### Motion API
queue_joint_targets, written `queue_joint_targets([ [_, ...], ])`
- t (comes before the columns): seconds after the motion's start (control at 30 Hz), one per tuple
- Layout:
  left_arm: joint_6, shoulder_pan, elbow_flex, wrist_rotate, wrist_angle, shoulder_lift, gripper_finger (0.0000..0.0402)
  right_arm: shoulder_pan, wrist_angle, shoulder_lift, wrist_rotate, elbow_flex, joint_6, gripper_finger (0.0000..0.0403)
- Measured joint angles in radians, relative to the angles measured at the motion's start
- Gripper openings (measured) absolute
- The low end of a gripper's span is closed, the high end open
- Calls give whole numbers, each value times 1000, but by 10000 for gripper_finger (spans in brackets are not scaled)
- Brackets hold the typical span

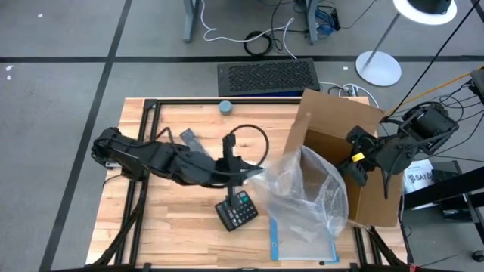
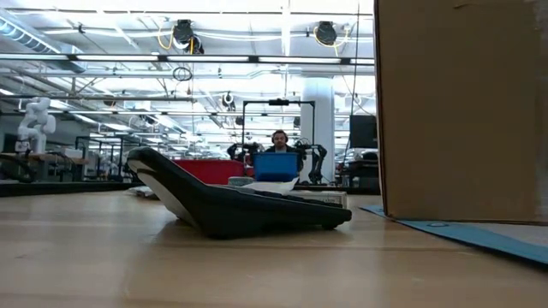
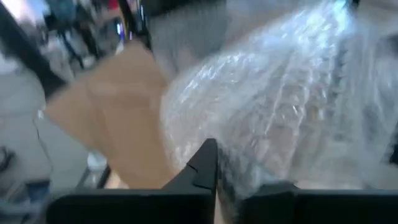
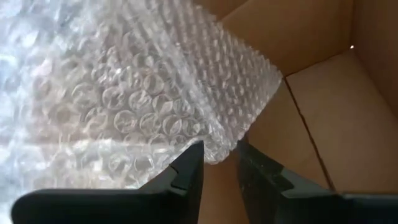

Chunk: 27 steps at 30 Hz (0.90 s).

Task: Unpack boxes
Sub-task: Put the bubble wrap into the cardboard box

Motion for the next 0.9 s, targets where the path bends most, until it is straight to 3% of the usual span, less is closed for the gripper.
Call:
queue_joint_targets([
  [0.2,192,68,78,111,183,17,3,0,0,21,3,0,8,84],
  [0.47,147,193,246,346,251,188,1,0,1,52,32,0,34,84],
  [0.6,166,205,411,379,243,315,1,0,2,69,43,0,56,84],
  [0.73,229,217,400,423,386,330,1,0,0,85,36,0,77,84],
  [0.9,135,261,414,425,304,346,0,0,-1,91,57,1,77,84],
])
